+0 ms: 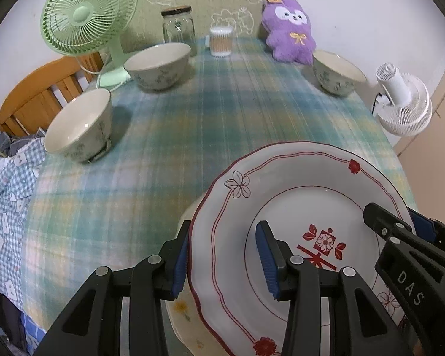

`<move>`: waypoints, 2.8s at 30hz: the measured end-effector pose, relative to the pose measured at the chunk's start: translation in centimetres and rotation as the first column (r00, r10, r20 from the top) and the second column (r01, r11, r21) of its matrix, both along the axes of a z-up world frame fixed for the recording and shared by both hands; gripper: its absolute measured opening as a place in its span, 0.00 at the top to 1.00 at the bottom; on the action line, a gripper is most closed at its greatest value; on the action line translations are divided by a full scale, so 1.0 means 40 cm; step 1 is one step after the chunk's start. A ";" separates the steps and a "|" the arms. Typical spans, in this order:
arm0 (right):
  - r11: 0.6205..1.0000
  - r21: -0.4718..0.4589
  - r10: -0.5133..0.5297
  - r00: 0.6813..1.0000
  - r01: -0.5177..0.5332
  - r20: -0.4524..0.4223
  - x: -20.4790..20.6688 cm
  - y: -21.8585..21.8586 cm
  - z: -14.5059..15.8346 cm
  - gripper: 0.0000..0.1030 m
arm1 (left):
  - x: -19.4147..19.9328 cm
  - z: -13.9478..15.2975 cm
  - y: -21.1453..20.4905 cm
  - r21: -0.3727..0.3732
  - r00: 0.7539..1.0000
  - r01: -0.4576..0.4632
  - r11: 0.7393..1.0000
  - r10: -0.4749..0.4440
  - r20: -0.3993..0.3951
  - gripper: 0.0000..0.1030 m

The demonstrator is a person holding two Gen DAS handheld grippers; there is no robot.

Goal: Organize plates and bowls
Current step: 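Lower the red-rimmed white plate onto the yellow-flower plate stack with both grippers, then open both grippers and withdraw them from the plate stack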

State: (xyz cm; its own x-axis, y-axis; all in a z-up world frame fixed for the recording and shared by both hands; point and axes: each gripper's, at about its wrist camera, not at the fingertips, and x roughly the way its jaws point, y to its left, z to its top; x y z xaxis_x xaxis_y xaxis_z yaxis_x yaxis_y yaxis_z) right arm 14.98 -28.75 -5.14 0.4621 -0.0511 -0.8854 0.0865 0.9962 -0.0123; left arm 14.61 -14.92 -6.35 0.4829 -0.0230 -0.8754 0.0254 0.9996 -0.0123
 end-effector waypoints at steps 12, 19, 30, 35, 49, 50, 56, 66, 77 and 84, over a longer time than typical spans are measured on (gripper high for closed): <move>1.000 -0.011 -0.027 0.999 0.026 -0.020 -0.052 -0.022 -0.037 0.60 | -0.040 -0.037 -0.020 0.005 0.999 0.026 1.000 -0.026 -0.027 0.58; 1.000 -0.019 -0.023 1.000 0.022 -0.022 -0.060 -0.018 -0.050 0.60 | -0.046 -0.037 -0.026 0.027 1.000 0.029 0.999 -0.028 -0.011 0.58; 1.000 0.009 -0.011 0.999 0.012 -0.030 -0.074 -0.025 -0.060 0.62 | -0.050 -0.036 -0.032 0.044 1.000 0.025 0.999 -0.025 -0.005 0.50; 1.000 0.021 -0.005 0.999 0.006 -0.048 -0.077 -0.022 -0.068 0.64 | -0.051 -0.038 -0.048 0.076 0.999 0.045 0.996 -0.044 -0.015 0.36; 0.999 -0.040 0.000 1.000 -0.001 -0.009 -0.080 -0.011 -0.037 0.64 | -0.062 -0.038 -0.018 0.039 1.000 0.023 0.999 -0.022 -0.022 0.27; 0.999 -0.039 0.010 1.000 -0.010 -0.002 -0.080 -0.008 -0.030 0.64 | -0.064 -0.037 -0.015 0.034 1.000 0.022 0.999 -0.021 -0.022 0.27; 0.999 -0.027 0.032 0.999 -0.034 -0.038 -0.062 0.011 -0.048 0.69 | -0.070 -0.034 -0.003 0.027 1.000 0.018 0.999 -0.018 -0.022 0.27; 1.000 -0.022 0.010 0.999 -0.012 -0.048 -0.045 0.025 -0.040 0.62 | -0.072 -0.009 0.038 0.001 1.000 0.006 1.000 -0.006 -0.018 0.27; 0.988 0.036 0.145 0.988 -0.147 0.050 0.015 0.098 0.076 0.38 | -0.051 0.107 0.108 0.028 0.993 -0.041 0.999 0.038 0.114 0.09; 0.970 0.027 0.240 0.967 -0.243 0.086 0.075 0.203 0.110 0.38 | 0.009 0.128 0.214 0.018 0.984 -0.155 0.988 0.153 0.097 0.08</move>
State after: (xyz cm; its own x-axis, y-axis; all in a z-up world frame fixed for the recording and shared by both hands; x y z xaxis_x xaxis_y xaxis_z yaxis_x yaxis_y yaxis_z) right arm 17.98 -20.61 -0.75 0.5273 0.1035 -0.8433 -0.1580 0.9872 0.0224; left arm 14.96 -6.34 -1.24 0.5597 0.0792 -0.8249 -0.1287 0.9916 0.0079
